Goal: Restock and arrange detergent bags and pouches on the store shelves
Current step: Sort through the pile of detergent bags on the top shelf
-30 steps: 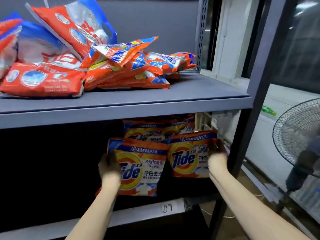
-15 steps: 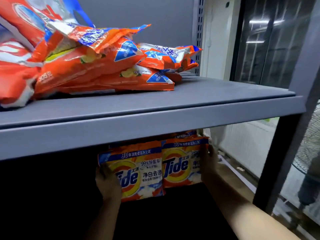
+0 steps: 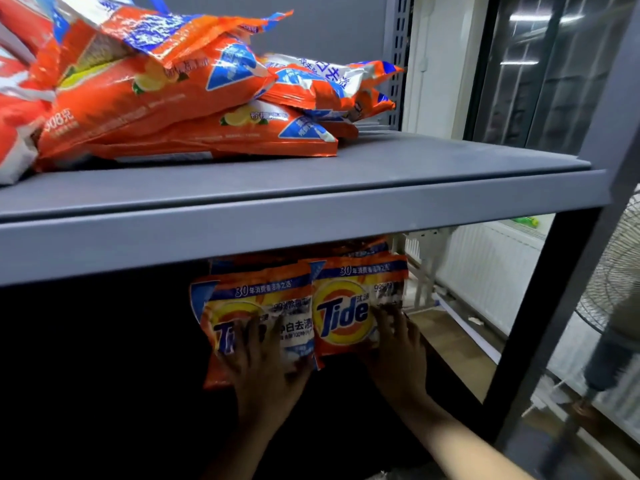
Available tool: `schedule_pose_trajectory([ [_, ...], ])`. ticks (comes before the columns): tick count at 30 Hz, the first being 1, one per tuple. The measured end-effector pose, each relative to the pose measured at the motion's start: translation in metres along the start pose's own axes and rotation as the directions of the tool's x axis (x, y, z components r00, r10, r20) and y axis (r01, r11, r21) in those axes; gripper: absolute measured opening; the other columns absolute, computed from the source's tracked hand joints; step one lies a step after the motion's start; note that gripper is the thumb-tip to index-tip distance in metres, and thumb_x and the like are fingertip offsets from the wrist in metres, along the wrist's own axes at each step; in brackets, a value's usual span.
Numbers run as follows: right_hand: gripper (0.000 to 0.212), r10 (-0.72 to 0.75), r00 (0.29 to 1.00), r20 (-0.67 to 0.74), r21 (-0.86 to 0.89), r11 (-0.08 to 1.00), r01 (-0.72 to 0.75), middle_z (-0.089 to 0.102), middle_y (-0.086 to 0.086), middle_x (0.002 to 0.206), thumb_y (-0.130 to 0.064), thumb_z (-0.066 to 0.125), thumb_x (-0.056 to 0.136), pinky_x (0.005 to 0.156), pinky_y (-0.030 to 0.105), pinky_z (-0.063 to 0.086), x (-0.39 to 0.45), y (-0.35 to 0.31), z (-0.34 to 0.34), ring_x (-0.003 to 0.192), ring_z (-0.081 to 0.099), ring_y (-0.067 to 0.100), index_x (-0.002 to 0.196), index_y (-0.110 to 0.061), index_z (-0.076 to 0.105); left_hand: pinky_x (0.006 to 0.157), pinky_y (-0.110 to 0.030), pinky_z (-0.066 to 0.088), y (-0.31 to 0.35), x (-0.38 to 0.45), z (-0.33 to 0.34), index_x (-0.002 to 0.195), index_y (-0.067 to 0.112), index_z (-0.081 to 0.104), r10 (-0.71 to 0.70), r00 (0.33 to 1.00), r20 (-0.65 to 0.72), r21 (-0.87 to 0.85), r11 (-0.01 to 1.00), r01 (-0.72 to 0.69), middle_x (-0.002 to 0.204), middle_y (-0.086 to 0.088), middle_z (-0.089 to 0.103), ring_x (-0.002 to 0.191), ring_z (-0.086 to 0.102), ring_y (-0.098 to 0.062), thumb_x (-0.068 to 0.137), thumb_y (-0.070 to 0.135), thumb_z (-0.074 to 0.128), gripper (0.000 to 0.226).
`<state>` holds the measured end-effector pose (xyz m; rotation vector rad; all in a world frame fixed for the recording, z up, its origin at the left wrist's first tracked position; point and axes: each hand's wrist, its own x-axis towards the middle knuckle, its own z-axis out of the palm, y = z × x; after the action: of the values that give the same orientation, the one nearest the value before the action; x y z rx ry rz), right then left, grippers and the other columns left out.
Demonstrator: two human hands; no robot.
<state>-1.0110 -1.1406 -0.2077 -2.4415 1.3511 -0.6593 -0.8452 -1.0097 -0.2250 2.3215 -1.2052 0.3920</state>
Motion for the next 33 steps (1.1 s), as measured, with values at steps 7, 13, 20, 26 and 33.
schedule_pose_trajectory([
  [7, 0.073, -0.045, 0.996, 0.074, 0.206, 0.978, 0.029, 0.007, -0.005, 0.159, -0.035, 0.061, 0.090, 0.107, 0.048, 0.035, 0.018, 0.010, -0.005, 0.145, 0.003, 0.029, 0.149, -0.038, 0.017, 0.106, -0.071, -0.007, -0.001, 0.013, 0.013, 0.141, 0.042, -0.026, -0.074, 0.978, 0.195, 0.074, 0.995, 0.061, 0.147, 0.002, -0.041, 0.133, -0.042, -0.027, 0.067, 0.086, 0.002, 0.090],
  [13, 0.082, -0.073, 0.970, 0.230, 0.086, 0.995, 0.054, 0.011, -0.005, 0.159, -0.053, 0.061, 0.084, 0.110, 0.045, 0.032, 0.017, 0.010, -0.025, 0.145, 0.011, 0.027, 0.150, -0.035, 0.016, 0.112, -0.063, 0.001, 0.012, 0.007, -0.011, 0.150, 0.038, -0.003, -0.082, 0.976, 0.204, 0.024, 0.997, 0.079, 0.159, 0.001, -0.013, 0.143, -0.021, -0.027, 0.085, 0.071, 0.036, 0.082],
  [20, 0.050, -0.174, 0.950, 0.258, 0.045, 0.985, 0.168, 0.042, -0.003, 0.146, -0.046, 0.051, 0.092, 0.107, 0.035, 0.032, -0.015, -0.007, -0.071, 0.134, 0.038, 0.023, 0.139, -0.031, 0.041, 0.110, -0.038, 0.028, 0.039, -0.006, -0.069, 0.138, 0.030, 0.043, -0.136, 0.961, 0.239, 0.007, 0.990, 0.138, 0.144, 0.005, 0.043, 0.132, 0.038, -0.017, 0.094, 0.051, 0.042, 0.048],
  [26, 0.056, -0.174, 0.909, 0.378, -0.087, 0.971, 0.222, 0.036, -0.003, 0.149, -0.050, 0.049, 0.091, 0.107, 0.036, 0.036, -0.045, -0.026, -0.135, 0.133, 0.040, 0.024, 0.143, -0.033, 0.035, 0.097, -0.031, 0.042, 0.081, -0.026, -0.142, 0.129, 0.027, 0.051, -0.133, 0.920, 0.369, 0.047, 0.991, 0.124, 0.128, 0.004, 0.058, 0.117, 0.054, -0.018, 0.096, 0.047, 0.039, 0.040],
  [33, 0.058, -0.292, 0.871, 0.395, -0.100, 0.929, 0.357, 0.049, -0.001, 0.137, -0.058, 0.046, 0.090, 0.092, 0.034, 0.045, -0.091, -0.053, -0.215, 0.122, 0.050, 0.020, 0.138, -0.027, 0.040, 0.079, -0.031, 0.045, 0.121, -0.072, -0.239, 0.096, 0.031, 0.057, 0.008, 0.979, 0.204, 0.086, 0.996, -0.027, 0.098, 0.012, 0.064, 0.095, 0.060, -0.012, 0.091, 0.056, 0.037, 0.032],
])
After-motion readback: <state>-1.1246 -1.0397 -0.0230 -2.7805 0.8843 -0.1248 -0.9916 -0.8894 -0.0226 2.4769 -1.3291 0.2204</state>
